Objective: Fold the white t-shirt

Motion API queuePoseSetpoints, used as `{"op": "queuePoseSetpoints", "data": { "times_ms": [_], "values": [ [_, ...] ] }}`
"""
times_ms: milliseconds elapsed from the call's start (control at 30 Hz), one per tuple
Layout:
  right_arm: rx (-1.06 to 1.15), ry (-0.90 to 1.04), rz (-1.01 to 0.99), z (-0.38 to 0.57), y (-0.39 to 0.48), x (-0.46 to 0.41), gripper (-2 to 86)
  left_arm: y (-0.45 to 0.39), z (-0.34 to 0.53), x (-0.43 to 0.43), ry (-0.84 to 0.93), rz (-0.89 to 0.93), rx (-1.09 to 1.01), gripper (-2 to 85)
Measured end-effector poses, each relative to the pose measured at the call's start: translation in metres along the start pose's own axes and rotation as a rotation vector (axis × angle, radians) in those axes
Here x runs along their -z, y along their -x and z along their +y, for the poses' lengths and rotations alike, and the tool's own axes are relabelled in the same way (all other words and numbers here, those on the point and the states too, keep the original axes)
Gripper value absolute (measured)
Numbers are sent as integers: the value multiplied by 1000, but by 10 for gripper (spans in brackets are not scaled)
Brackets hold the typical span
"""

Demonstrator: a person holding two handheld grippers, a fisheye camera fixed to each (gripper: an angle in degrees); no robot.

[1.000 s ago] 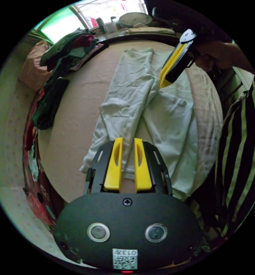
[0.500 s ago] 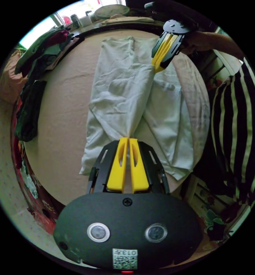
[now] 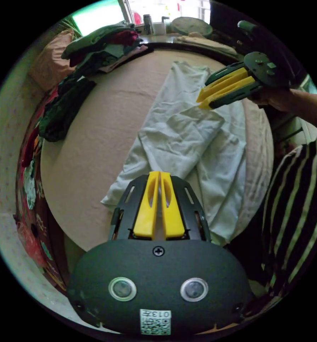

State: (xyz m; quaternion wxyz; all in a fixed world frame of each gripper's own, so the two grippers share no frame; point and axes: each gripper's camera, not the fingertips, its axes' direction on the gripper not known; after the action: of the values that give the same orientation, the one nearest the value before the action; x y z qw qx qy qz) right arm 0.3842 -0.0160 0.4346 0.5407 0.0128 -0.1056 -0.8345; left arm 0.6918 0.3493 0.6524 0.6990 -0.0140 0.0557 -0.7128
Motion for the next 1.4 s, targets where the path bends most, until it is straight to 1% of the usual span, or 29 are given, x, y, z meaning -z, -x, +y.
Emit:
{"op": "queuePoseSetpoints", "data": {
  "times_ms": [33, 100, 133, 200, 233, 300, 367, 433, 500, 533, 567, 600, 667, 733, 800, 833, 867, 967, 1067, 1200, 1300, 1400],
  "values": [
    [10, 12, 11, -1, 4, -4, 7, -1, -3, -10, 36, -5, -1, -2],
    [27, 36, 17, 2, 9, -17, 4, 0, 0, -11, 5, -20, 13, -3],
    [23, 17, 9, 3, 8, -15, 3, 5, 2, -9, 2, -6, 29, -3],
    [-10, 59, -43, 0, 2, -4, 2, 14, 5, -3, 14, 5, 66, -3],
    [-20, 39, -46, -1, 1, 2, 2, 21, 9, 4, -19, -2, 100, -3],
    [-45, -75, -36, -7, 4, 26, 3, 33, 13, 12, -61, -25, 160, -3],
    [-13, -84, -44, -22, 12, 28, 3, 43, 8, 12, -63, -40, 180, -2],
    [21, -75, -65, -39, 21, 19, 4, 51, -5, 2, -33, -19, 166, -2],
    [37, 4, -51, -55, 30, -6, 4, 54, -11, -11, 39, -21, 155, -2],
    [41, 40, -51, -57, 31, -15, 4, 58, -10, -10, 0, -27, 168, -1],
    [49, 132, -58, -60, 32, -33, 4, 61, -10, -11, -3, -14, 179, -1],
    [36, 63, -66, -60, 30, -28, 4, 67, -9, -10, 1, 5, 197, 0],
    [39, 61, -82, -63, 28, -21, 6, 75, -1, -2, -30, -38, 241, 3],
    [60, -3, -88, -62, 33, -9, 8, 93, 13, 5, -67, -50, 318, 11],
    [182, -92, -151, -57, 53, 2, 15, 111, 22, 5, -68, -57, 374, 25],
    [220, -110, -167, -55, 60, 4, 19, 123, 26, 4, -67, -53, 394, 40],
    [308, -119, -205, -51, 76, 4, 27, 129, 27, 3, -65, -45, 399, 49],
    [534, -91, -336, -37, 120, -1, 47, 158, 27, -3, -51, 0, 419, 81],
    [724, -70, -348, -20, 159, -15, 64, 183, 25, -6, -78, 63, 446, 89],
    [788, -5, -362, -8, 181, -50, 76, 204, 19, -9, -98, 124, 478, 108],
    [824, -1, -335, 2, 188, -68, 76, 206, 10, -23, -51, 163, 448, 110],
    [815, 38, -318, 10, 189, -91, 61, 207, 2, -33, -16, 193, 428, 94]
  ]
}}
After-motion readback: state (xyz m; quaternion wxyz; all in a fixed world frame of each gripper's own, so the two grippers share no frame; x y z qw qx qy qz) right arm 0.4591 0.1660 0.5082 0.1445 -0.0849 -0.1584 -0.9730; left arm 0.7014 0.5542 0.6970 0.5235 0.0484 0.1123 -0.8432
